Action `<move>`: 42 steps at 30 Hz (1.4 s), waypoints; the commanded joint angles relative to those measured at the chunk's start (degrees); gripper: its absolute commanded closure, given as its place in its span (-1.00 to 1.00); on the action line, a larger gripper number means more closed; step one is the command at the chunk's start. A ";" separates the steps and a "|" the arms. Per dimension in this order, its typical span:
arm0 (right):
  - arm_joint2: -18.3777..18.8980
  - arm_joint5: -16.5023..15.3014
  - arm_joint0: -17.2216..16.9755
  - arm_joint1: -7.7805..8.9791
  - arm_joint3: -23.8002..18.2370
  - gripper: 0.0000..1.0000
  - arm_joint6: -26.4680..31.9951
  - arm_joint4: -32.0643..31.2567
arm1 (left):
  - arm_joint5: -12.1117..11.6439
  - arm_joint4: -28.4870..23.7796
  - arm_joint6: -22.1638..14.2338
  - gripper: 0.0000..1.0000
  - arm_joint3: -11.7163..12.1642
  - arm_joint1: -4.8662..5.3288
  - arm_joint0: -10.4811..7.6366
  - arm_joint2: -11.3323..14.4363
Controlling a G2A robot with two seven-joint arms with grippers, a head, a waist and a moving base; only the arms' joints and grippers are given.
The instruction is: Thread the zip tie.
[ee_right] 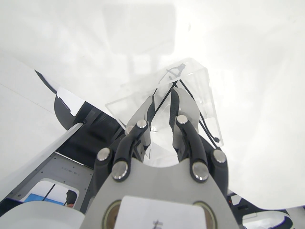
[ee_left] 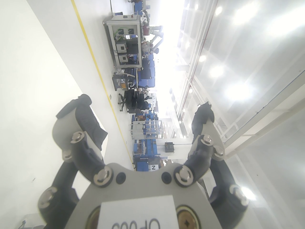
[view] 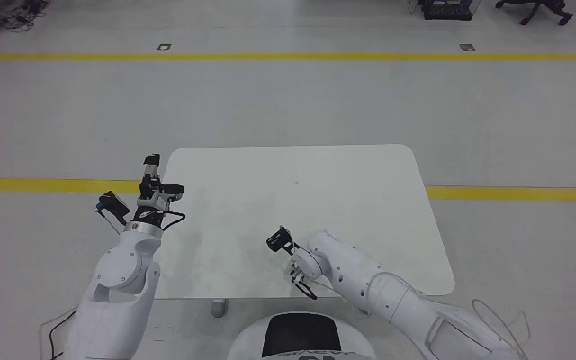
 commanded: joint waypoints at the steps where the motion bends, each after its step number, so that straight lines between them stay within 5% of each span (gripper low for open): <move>1: 0.02 0.10 -0.05 -0.10 0.11 0.64 0.11 -0.16 | 0.00 0.00 0.00 -1.00 0.00 0.00 0.00 0.00; 12: -0.19 1.13 0.03 -0.94 1.14 0.64 0.95 -1.46 | 0.00 0.00 0.00 -1.00 0.00 0.00 0.00 0.00; 20: -0.12 1.66 -0.02 -1.49 1.67 1.00 1.24 -2.21 | 0.00 0.00 0.00 -1.00 0.00 0.00 0.00 0.00; 27: 0.38 2.24 -0.72 -1.56 0.95 1.00 1.24 -3.22 | 0.00 0.00 0.00 -1.00 0.00 0.00 0.00 0.00; 42: 7.43 -0.09 -7.28 2.42 -10.61 1.00 2.71 -7.19 | 0.00 0.00 0.00 -1.00 0.00 0.00 0.00 0.00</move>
